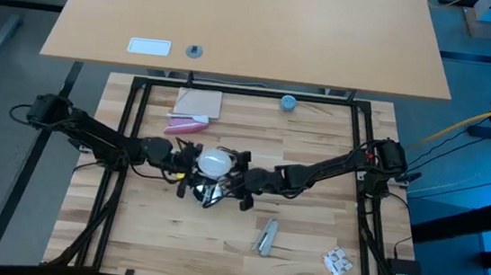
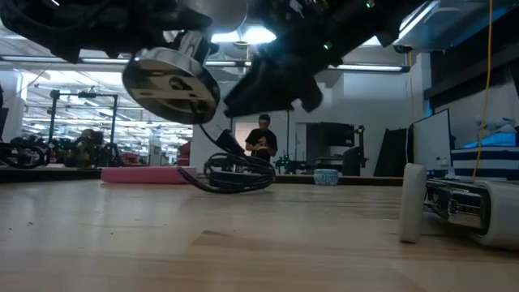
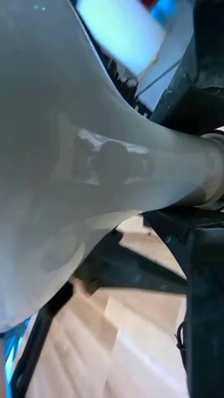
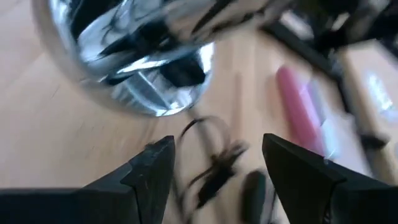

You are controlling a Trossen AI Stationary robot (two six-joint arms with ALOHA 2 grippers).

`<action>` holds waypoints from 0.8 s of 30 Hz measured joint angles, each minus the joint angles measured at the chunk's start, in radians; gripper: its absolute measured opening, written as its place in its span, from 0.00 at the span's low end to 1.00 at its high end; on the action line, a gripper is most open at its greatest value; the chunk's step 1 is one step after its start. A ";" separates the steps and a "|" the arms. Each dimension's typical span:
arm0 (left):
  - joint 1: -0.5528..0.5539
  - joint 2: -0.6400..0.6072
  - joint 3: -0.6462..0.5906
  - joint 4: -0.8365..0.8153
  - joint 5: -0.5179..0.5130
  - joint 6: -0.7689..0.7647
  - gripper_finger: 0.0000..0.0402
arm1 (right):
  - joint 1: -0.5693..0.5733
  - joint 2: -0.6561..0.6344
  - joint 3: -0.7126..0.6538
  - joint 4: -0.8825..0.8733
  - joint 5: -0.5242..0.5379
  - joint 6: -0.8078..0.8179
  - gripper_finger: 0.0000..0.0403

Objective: Screw lightbulb
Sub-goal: Remove the lightbulb from the lamp

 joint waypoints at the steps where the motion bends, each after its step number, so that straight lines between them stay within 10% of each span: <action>1: 0.000 0.000 0.000 0.000 0.010 -0.008 0.37 | 0.000 0.000 0.000 0.021 -0.001 -0.021 0.62; 24: 0.000 0.000 0.001 0.168 0.137 -0.079 0.37 | 0.001 0.031 0.000 0.052 -0.205 -0.008 0.62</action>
